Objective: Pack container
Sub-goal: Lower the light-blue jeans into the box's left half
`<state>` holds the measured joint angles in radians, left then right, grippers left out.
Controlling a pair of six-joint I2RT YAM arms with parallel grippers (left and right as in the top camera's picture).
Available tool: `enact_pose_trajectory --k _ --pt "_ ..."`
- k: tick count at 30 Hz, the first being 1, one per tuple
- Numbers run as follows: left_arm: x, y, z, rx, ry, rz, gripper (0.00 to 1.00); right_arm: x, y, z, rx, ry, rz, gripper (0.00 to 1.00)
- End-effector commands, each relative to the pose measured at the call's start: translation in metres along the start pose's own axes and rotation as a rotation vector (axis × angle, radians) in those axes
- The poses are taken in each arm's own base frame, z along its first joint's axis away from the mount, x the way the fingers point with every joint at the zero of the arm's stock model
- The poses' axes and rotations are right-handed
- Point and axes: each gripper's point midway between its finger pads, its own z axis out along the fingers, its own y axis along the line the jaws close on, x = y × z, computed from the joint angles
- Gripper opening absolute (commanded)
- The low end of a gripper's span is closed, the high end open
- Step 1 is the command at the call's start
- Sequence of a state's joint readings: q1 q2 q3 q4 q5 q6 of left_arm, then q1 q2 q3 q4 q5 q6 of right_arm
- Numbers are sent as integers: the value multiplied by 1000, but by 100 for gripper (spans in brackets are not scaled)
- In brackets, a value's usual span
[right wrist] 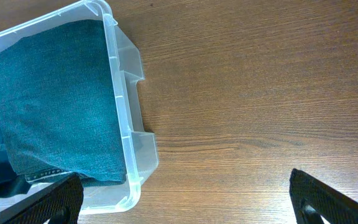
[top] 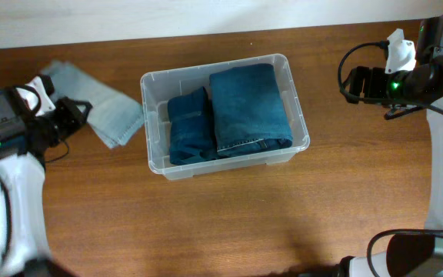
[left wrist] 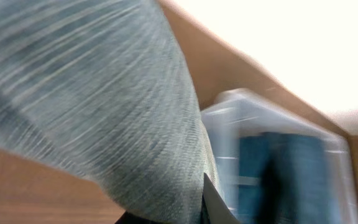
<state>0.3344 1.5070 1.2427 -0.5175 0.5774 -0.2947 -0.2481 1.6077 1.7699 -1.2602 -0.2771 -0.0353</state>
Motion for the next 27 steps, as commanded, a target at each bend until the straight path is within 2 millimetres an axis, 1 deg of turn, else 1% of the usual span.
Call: enact_pose_trajectory --k 1,2,3,4,7,10,12,15,18,21,23,27 --pt "-12 -80 -40 177 -82 178 0 0 -1 2 1 5 -6 98" --pt "-9 -92 -46 204 -85 200 0 0 -1 2 1 5 -7 98" --pt "-3 -111 -52 247 -84 233 0 0 -1 2 1 5 -6 98" --pt "2 -124 -56 275 -82 257 0 0 -1 2 1 6 -6 98" --pt "18 -157 -62 343 -64 318 0 0 -1 2 1 6 -6 98" --pt "41 -186 -57 411 -11 365 0 0 -1 2 1 6 -6 98" --pt "59 -202 -50 450 38 392 0 0 -1 2 1 6 -6 98" --pt "83 -220 -36 497 101 457 0 0 -1 2 1 6 -7 98" --pt "100 -228 -17 517 159 468 0 0 -1 2 1 6 -6 98" --pt "112 -225 5 514 214 459 0 0 -1 2 1 6 -6 98" --pt "117 -219 19 496 243 446 0 0 -1 2 1 6 -6 98" --pt "123 -194 54 400 282 421 0 1 -1 2 1 10 -5 98"
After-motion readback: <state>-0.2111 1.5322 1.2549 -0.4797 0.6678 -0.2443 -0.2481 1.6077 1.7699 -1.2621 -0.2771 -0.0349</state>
